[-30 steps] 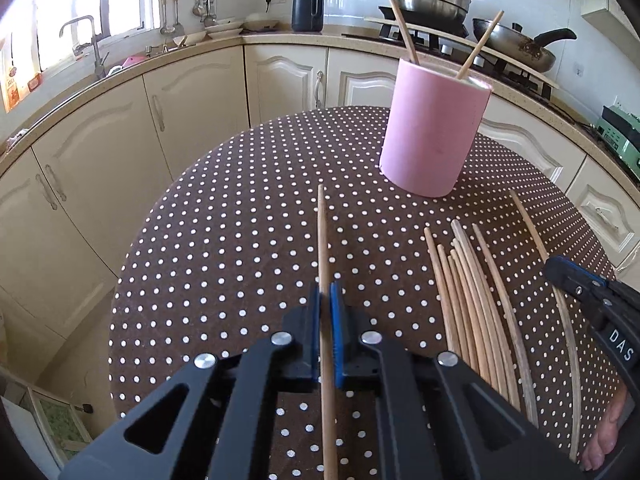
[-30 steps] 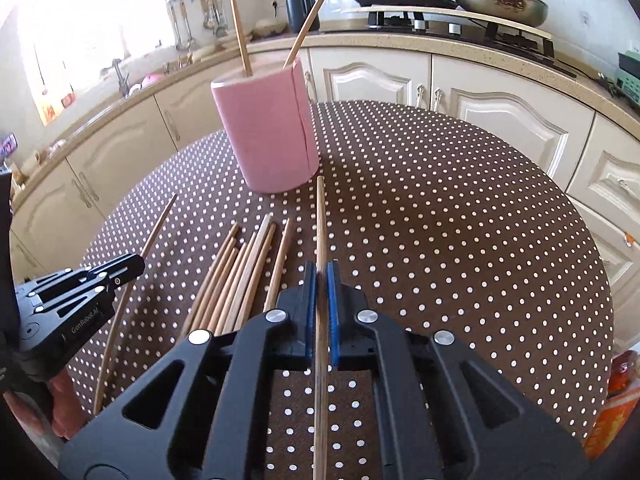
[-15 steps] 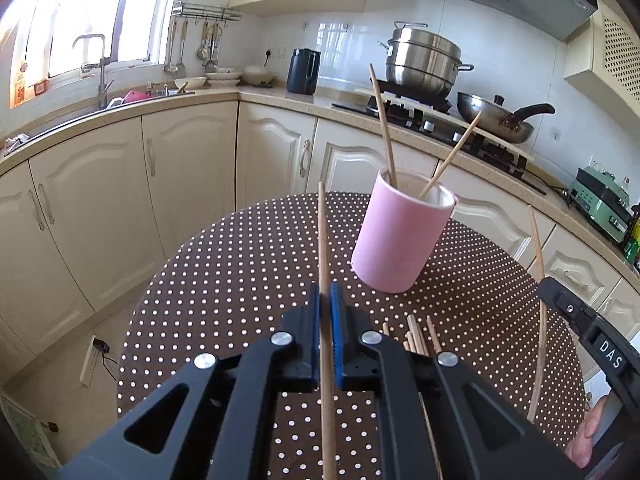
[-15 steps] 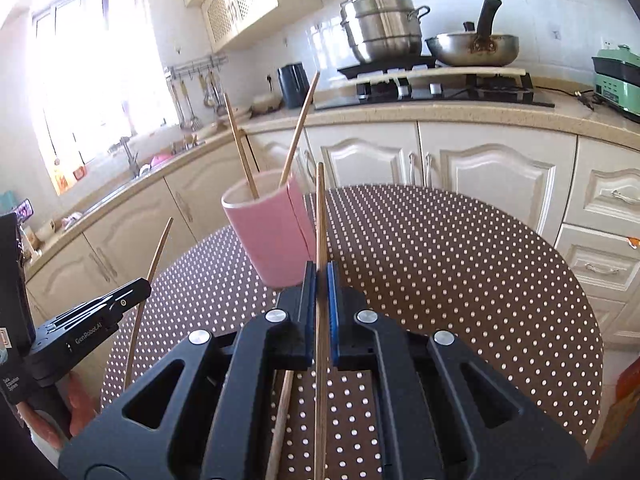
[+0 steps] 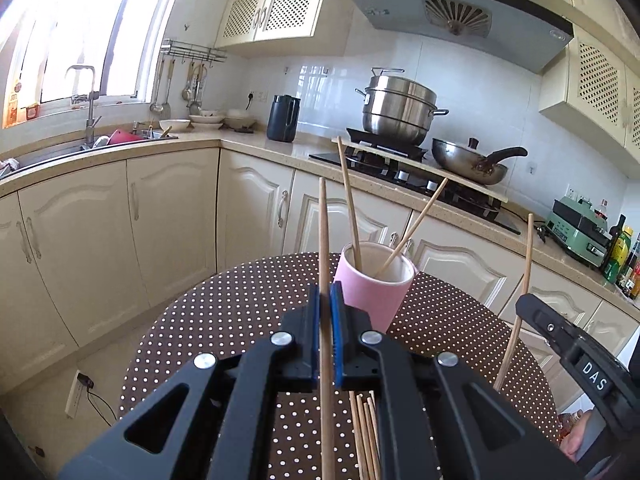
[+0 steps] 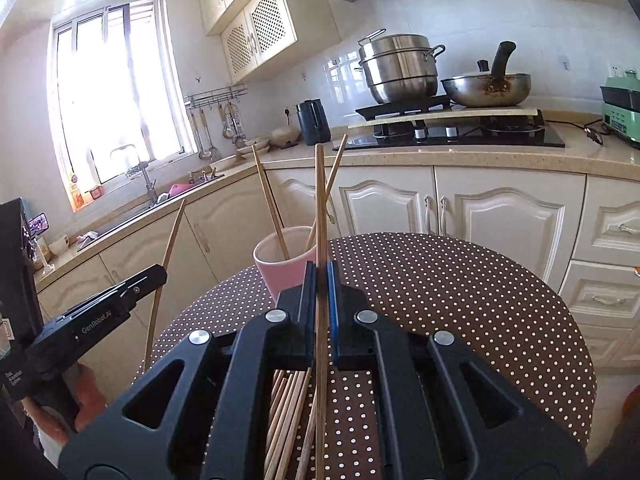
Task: Organize utensils
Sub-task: 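Lift both chopsticks upright and carry them over the pink cup, then lower both chopsticks into the pink cup and open both grippers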
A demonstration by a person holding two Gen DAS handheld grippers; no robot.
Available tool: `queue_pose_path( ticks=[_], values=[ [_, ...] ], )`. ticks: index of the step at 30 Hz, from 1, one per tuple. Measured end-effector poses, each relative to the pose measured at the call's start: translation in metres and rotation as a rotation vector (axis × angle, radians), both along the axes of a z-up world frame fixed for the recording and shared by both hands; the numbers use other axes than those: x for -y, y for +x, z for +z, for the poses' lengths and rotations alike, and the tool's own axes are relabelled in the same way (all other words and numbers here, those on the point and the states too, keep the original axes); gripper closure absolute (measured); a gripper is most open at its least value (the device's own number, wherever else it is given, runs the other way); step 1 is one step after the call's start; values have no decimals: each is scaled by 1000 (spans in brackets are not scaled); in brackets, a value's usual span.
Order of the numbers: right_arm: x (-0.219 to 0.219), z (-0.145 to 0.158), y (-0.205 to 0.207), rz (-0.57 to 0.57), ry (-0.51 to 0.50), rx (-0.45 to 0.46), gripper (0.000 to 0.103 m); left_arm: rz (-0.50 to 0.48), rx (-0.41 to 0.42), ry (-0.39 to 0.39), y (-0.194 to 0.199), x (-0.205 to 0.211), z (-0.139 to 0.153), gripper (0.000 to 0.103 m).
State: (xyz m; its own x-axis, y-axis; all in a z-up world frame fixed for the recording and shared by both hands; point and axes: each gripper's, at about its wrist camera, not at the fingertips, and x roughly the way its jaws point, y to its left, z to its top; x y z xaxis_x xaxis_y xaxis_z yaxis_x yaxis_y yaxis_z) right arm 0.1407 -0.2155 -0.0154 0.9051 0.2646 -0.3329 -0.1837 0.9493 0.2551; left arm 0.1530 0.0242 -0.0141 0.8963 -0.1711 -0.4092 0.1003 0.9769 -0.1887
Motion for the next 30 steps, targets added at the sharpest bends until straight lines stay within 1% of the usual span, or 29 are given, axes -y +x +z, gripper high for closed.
queue_pose_path(
  ticks=[3,7,10,14,18,24,27,30],
  values=[
    [-2,6,-2,7,-10,24,97,-41,23,-15,-1,3,4,97],
    [-2,15,-4,15,-6,49,97,-40,44,4,-1,8,7,97],
    [-3,20,-3,18,-9,67,97,-64,61,9,1,13,12,97],
    [-3,31,2,20,-4,95,97,-39,84,27,10,22,23,97],
    [-5,51,6,8,-15,157,97,-28,115,31,25,28,39,97],
    [-6,81,17,2,-12,212,97,-19,180,-9,43,29,71,97],
    [-7,96,25,5,-7,235,97,-17,204,-13,51,32,84,97],
    [-9,111,32,-2,-14,270,97,-7,233,3,60,37,95,97]
  ],
)
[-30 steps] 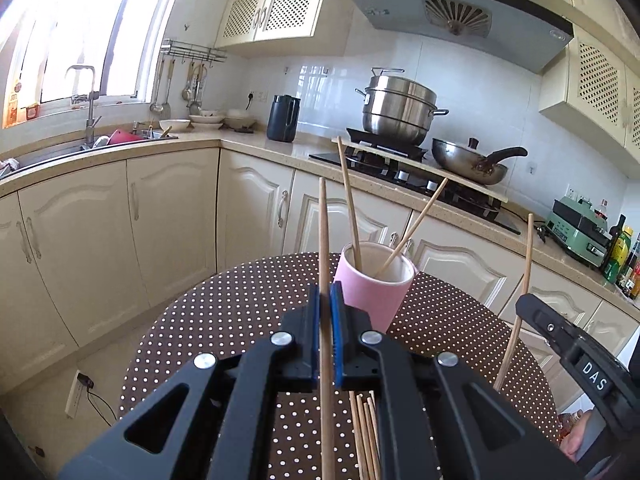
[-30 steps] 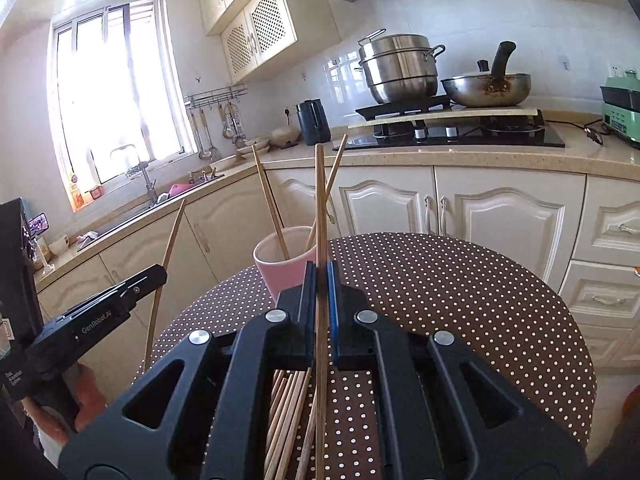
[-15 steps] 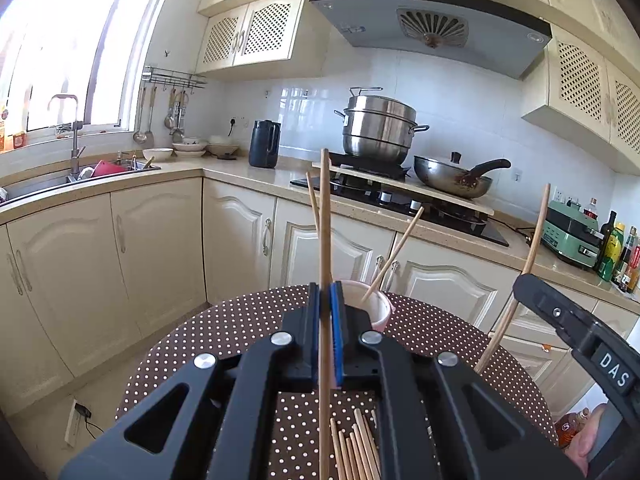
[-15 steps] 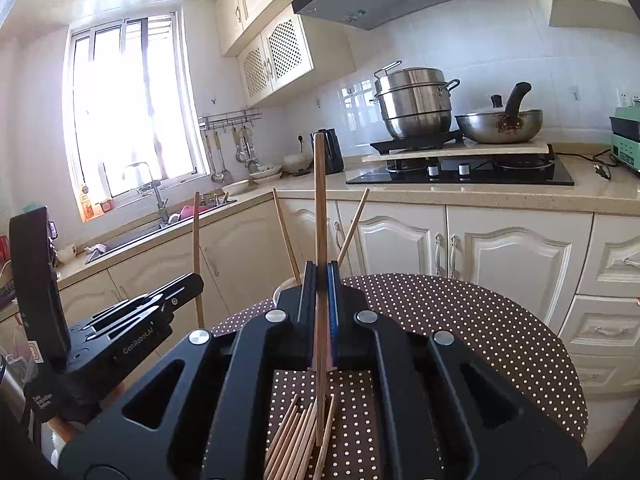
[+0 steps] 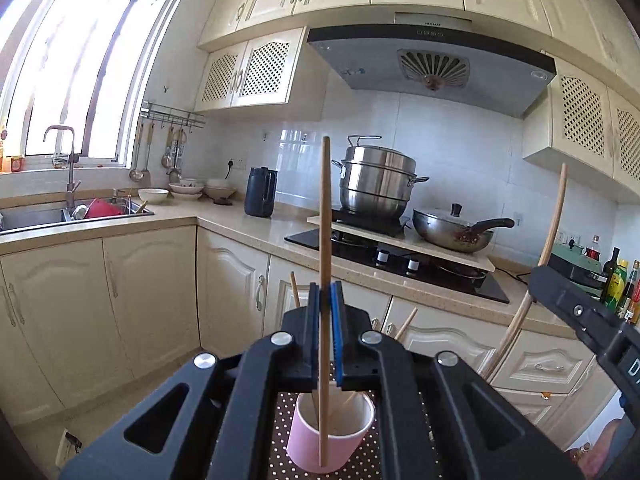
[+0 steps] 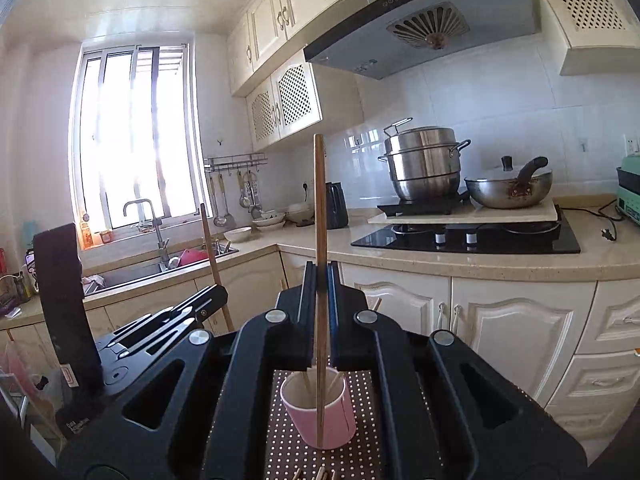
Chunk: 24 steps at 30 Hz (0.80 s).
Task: Organize utensils
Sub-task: 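Lower both chopsticks into the pink cup and open both grippers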
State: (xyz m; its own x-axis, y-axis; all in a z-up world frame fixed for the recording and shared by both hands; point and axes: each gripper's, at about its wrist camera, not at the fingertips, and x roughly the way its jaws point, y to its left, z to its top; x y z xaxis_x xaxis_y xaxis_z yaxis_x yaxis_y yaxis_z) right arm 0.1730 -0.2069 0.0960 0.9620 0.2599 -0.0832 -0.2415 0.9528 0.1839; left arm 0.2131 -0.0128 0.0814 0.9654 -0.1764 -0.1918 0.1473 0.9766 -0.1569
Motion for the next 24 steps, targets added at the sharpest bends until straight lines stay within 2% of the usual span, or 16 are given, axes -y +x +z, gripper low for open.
queue_pose_path(
  ticks=[6,11,18,24],
  values=[
    [-5,15,22,-25,-13,37,97,18,20,28,25,13,12,97],
    [-5,8,40,-27,7,32,97,39,21,42,42,20,11,97],
    [-4,-15,63,-42,40,-34,97,50,14,47,60,25,-8,97],
    [-4,-42,77,-40,40,-111,97,45,-26,78,64,30,-32,97]
  ],
)
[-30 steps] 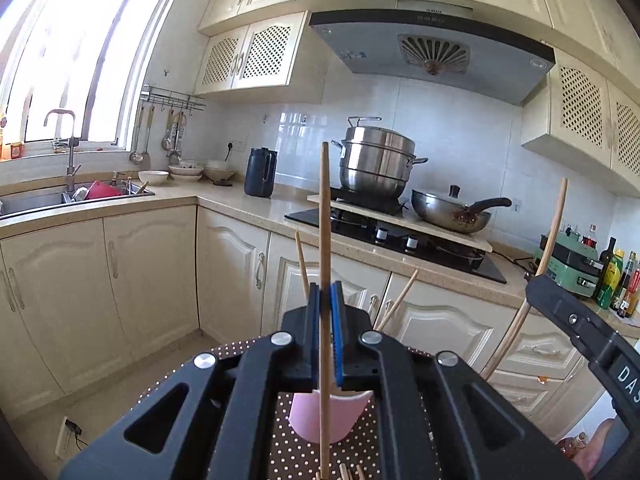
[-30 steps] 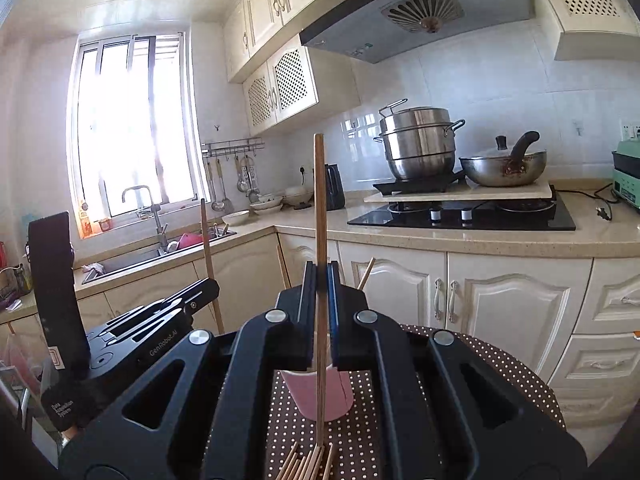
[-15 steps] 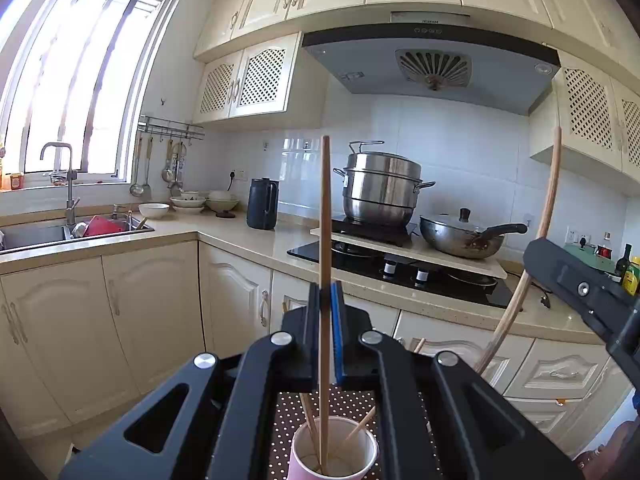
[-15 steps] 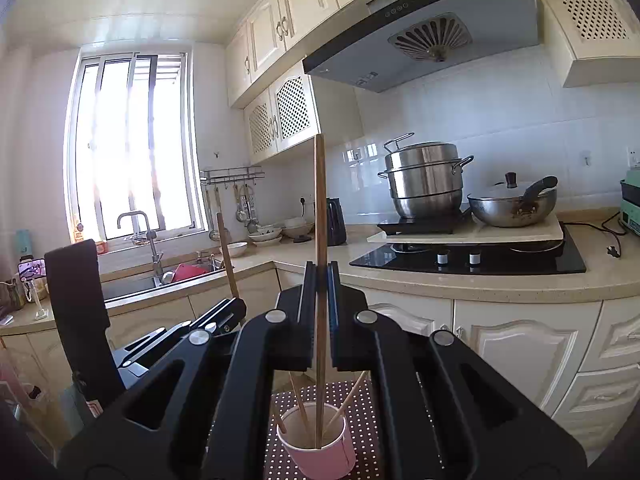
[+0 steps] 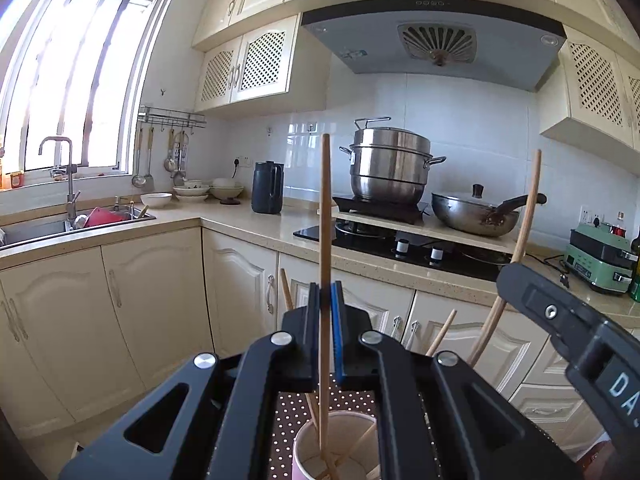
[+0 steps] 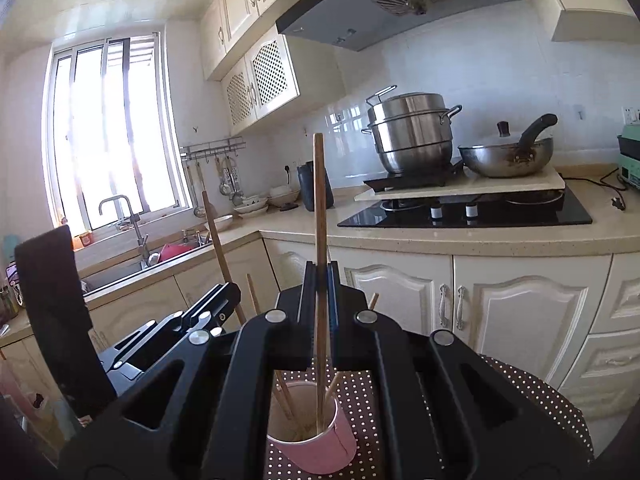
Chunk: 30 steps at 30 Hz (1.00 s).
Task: Organize utensils
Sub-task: 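Lower both chopsticks into the pink cup and open both grippers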
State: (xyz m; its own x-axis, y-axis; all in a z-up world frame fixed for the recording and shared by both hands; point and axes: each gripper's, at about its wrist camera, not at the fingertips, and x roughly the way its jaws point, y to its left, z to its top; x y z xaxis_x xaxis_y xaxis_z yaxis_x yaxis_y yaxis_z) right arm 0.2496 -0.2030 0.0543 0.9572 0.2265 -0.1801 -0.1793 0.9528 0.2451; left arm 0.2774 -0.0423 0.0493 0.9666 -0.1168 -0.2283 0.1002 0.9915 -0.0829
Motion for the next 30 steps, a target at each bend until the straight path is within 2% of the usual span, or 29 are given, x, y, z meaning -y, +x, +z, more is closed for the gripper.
queue_pose_path(
  ticks=[10,14,27,30],
  values=[
    [-5,-40,13,36,-12,-131,97,-2,-55,40,-6,-2,-35,97],
    [-4,-45,12,33,-14,-145,97,-27,-81,7,-6,-7,-43,96],
    [-6,-43,11,32,-31,-154,97,-2,-94,25,-12,-14,-49,96],
    [-10,-42,8,39,-68,-153,96,-1,-95,22,-15,-16,-49,96]
  ],
)
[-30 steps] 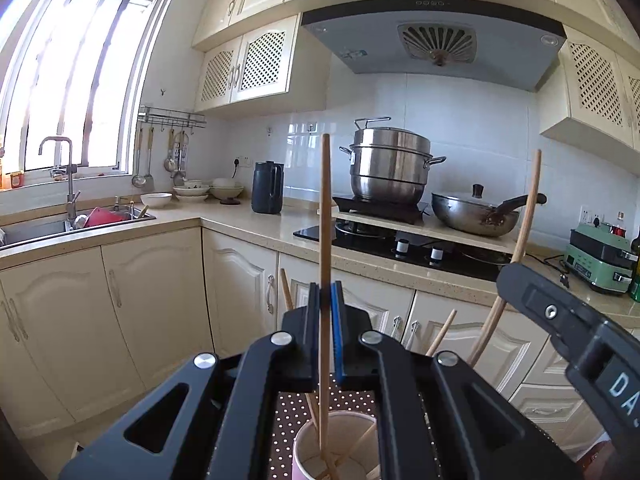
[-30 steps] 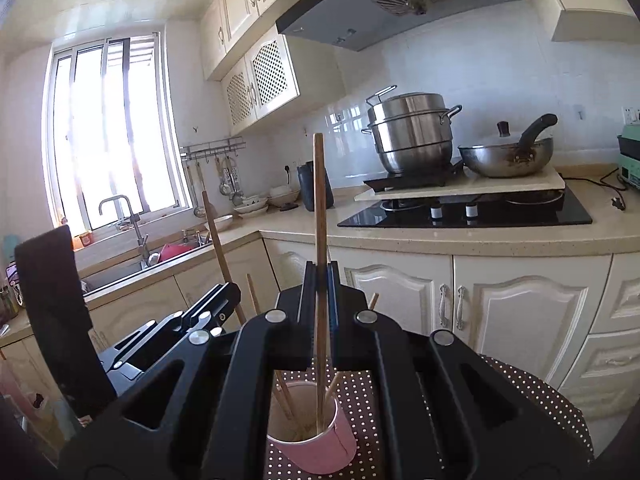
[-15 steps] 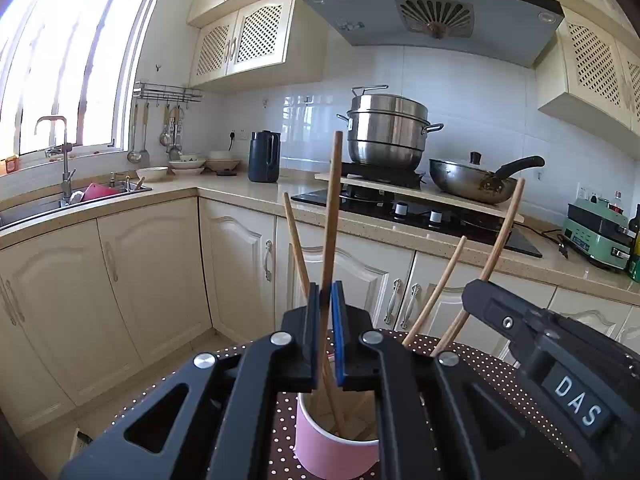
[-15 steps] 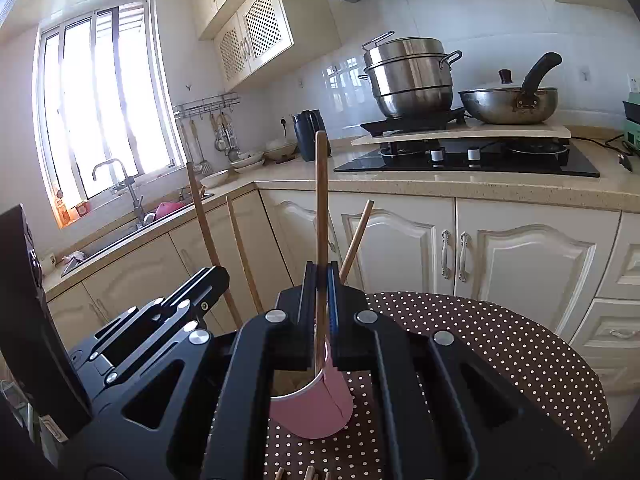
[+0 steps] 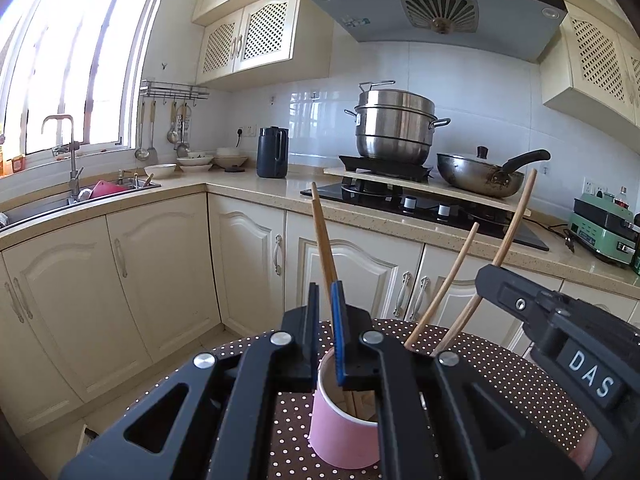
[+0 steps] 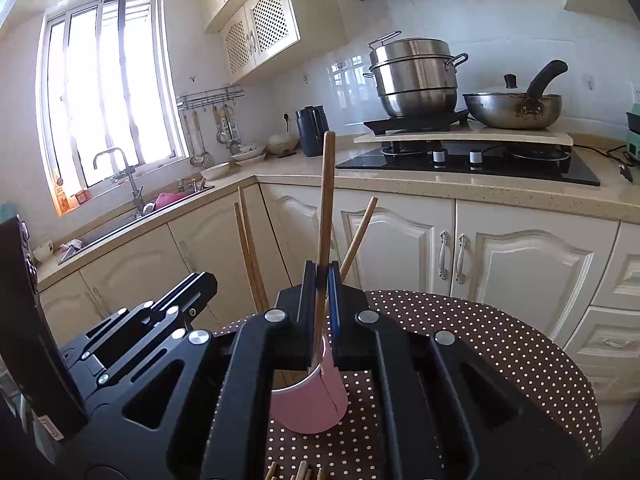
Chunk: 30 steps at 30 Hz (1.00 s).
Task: Organize utensils
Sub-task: 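Lower both chopsticks into the pink cup and open both grippers, then move both open grippers back down to the loose chopsticks on the table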
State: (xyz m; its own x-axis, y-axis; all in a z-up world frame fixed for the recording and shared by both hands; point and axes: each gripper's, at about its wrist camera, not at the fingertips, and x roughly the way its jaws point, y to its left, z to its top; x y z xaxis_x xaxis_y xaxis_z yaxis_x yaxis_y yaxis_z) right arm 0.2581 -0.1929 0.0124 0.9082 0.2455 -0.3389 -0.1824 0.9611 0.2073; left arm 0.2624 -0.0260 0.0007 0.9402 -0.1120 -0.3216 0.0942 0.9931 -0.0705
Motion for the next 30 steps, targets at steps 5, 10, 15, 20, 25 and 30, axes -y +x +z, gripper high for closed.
queue_pose_path(
  ticks=[5,10,15,20,25,30],
  values=[
    [1,1,-1,12,-4,-40,90,7,12,11,-9,-3,2,84],
    [7,2,-13,-16,-18,-15,45,5,38,16,-24,-8,6,75],
    [12,5,-25,-25,-23,-8,45,1,44,11,-36,-15,9,73],
    [23,3,-39,-25,5,-15,45,-1,65,8,-58,-20,11,67],
    [31,-3,-59,-19,4,-21,45,-9,53,-11,-83,-28,6,64],
    [40,-8,-80,-14,14,-26,44,10,25,-8,-101,-34,-7,64]
  ],
)
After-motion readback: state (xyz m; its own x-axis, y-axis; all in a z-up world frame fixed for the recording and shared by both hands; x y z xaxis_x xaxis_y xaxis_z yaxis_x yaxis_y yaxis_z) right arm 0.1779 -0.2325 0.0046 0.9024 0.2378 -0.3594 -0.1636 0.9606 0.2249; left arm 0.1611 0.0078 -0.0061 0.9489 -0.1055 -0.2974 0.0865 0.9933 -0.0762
